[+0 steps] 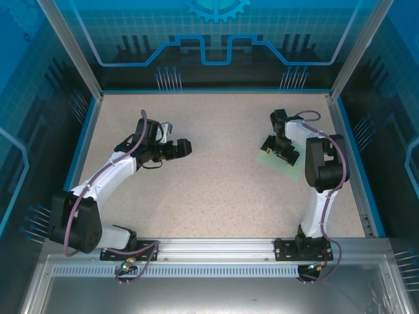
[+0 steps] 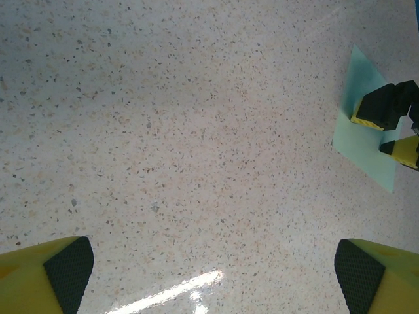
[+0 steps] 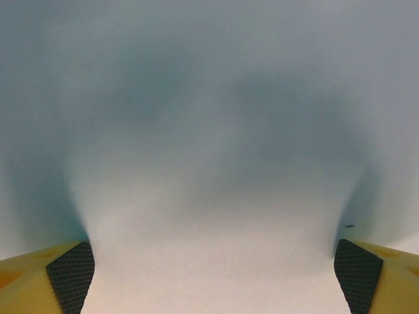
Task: Fold a paper plane with a square sheet of paper (pick it up from the middle)
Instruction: Move the square sheet of paper to the center of the table.
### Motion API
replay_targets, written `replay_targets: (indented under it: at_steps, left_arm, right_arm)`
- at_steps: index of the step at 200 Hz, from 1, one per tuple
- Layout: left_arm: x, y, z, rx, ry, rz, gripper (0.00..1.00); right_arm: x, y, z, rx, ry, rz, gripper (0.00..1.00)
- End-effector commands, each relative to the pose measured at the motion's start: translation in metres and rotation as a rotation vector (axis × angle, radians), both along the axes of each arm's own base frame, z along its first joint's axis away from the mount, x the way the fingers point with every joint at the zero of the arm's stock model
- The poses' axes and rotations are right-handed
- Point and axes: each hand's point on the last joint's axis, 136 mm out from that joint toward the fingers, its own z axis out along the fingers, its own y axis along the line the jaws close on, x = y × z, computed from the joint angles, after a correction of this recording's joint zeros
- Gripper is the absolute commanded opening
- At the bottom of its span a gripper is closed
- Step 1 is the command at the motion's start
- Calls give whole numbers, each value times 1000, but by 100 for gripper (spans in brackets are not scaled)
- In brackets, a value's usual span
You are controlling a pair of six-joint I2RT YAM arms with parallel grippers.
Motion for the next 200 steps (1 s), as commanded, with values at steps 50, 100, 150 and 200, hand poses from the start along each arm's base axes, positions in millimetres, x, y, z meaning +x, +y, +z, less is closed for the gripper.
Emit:
replay_targets:
  at_steps: [50,100,150,200]
  left_arm:
    - [0,-5,11,5,-30,-44,99]
    - [-4,-3,12,4,-36,-40,99]
    - [-13,1,16,28,-45,-46,99]
    - [-22,8,21,44,-62,-29,99]
  right_arm:
    - [-16,54,-12,89,48,82,97]
    - [-23,90,-21,146,68,129,96]
    - [-46,142,-30,145,102,233,96]
    - [-77,210,-30,182,112,364,96]
